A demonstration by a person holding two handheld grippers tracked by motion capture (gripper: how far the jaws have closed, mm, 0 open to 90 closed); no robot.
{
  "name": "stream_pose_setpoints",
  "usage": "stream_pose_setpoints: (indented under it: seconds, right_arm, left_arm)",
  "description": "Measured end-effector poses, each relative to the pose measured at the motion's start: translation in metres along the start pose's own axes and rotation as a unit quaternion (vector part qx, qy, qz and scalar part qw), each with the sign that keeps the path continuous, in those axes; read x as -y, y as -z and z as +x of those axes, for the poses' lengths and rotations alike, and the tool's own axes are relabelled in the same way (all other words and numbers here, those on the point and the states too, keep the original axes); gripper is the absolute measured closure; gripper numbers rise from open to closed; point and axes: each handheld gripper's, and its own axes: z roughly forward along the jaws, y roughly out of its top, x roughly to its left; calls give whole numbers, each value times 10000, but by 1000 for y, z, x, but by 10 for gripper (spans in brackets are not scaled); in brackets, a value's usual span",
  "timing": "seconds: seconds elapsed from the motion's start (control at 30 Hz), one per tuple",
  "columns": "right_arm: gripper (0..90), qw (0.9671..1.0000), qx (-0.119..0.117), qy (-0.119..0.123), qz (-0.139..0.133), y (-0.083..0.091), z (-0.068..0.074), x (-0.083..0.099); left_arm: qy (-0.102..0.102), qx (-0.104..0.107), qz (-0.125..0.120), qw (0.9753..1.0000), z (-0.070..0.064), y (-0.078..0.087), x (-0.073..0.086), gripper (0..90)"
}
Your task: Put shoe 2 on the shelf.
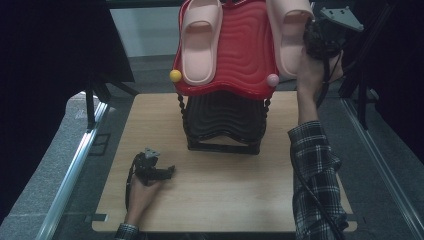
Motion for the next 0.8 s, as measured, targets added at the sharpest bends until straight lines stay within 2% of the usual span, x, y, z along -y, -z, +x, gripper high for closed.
stream_pose_setpoints:
  seconds: [0.07,0.13,0.17,0.3,0.4,0.43,0.53,0.6,0.8]
  right_arm:
    - [835,10000,19,34,31,-1,3,-2]
    - [835,9999,94,41,49,-4,15,-7]
    - [835,9999,94,41,49,-4,15,-7]
    - [833,9999,27,58,139,-6,33,-11]
    - [829,9998,-29,71,187,-6,39,-10]
    - [825,9996,-95,156,205,-6,44,-9]
    - [779,9994,-187,140,244,-6,43,-9]
    - [709,9991,-362,-56,221,-5,39,-10]
    - [688,9988,-435,36,217,0,39,-10]
  left_arm:
    - [0,0,0,10000,0,0,0,46]
    - [-6,4,0,10000,0,0,0,47]
    - [-6,4,0,10000,0,0,0,47]
    - [-15,27,1,10000,0,0,0,47]
    - [-19,29,1,10000,0,0,0,47]
    - [-20,29,0,10000,0,0,0,47]
    - [-20,28,0,10000,0,0,0,47]
    - [-18,25,0,10000,0,0,0,47]
    - [-11,15,-11,10000,-1,0,0,47]
